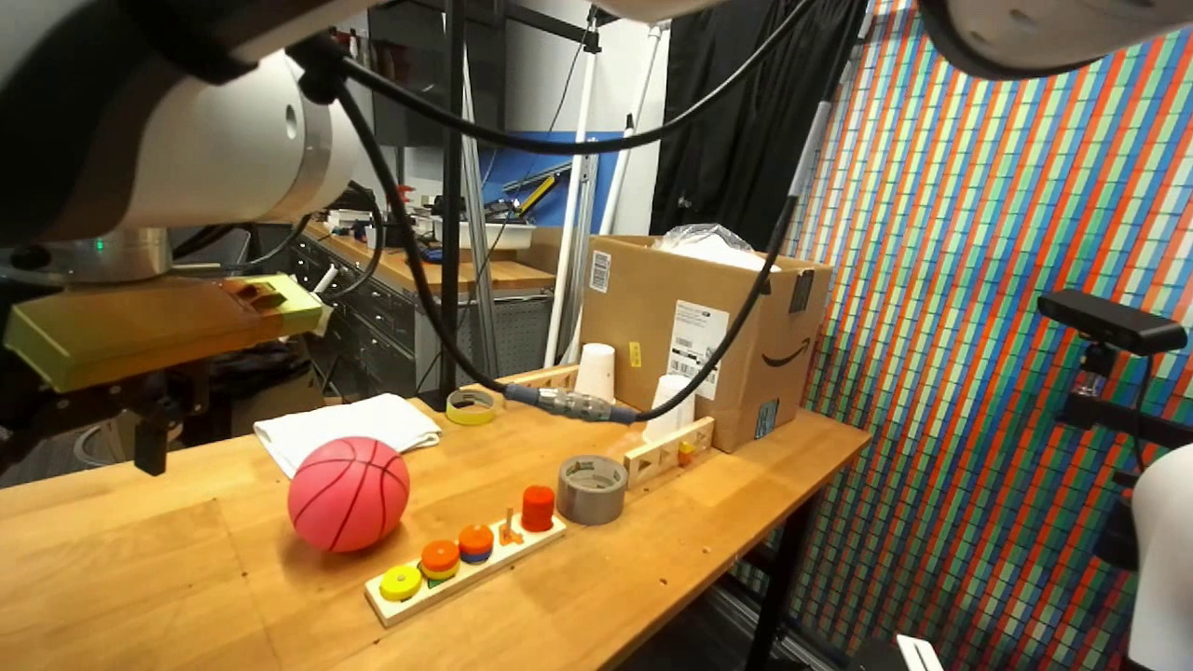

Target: Move the basketball to the right

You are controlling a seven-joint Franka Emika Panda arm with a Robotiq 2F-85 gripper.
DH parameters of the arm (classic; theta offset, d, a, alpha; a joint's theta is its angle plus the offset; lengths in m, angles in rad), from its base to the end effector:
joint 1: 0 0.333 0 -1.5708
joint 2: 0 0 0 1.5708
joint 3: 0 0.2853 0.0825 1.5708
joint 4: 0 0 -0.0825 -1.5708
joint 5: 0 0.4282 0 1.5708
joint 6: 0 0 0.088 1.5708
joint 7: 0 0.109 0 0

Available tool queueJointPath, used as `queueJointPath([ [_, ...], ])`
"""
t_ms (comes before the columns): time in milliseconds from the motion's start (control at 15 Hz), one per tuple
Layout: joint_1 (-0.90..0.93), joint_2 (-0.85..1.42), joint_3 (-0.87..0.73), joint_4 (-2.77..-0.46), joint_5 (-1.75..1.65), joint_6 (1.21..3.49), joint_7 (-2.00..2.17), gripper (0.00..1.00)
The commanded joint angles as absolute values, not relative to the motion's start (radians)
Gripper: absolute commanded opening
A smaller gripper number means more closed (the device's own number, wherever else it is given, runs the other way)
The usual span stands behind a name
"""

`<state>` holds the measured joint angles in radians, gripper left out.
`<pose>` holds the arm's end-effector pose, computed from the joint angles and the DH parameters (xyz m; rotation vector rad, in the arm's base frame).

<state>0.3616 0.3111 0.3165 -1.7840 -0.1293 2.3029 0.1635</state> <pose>0.5437 0.4187 0.3577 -2.9230 -0.8489 -0.3216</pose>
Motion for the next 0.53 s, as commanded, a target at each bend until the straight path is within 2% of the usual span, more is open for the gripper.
queueJointPath([
  [0, 0.391, 0.439, 0.274, -1.615, -0.176, 2.271, 0.126, 1.0],
  [467, 0.368, 0.533, 0.173, -1.543, -0.165, 2.186, 0.154, 1.0],
])
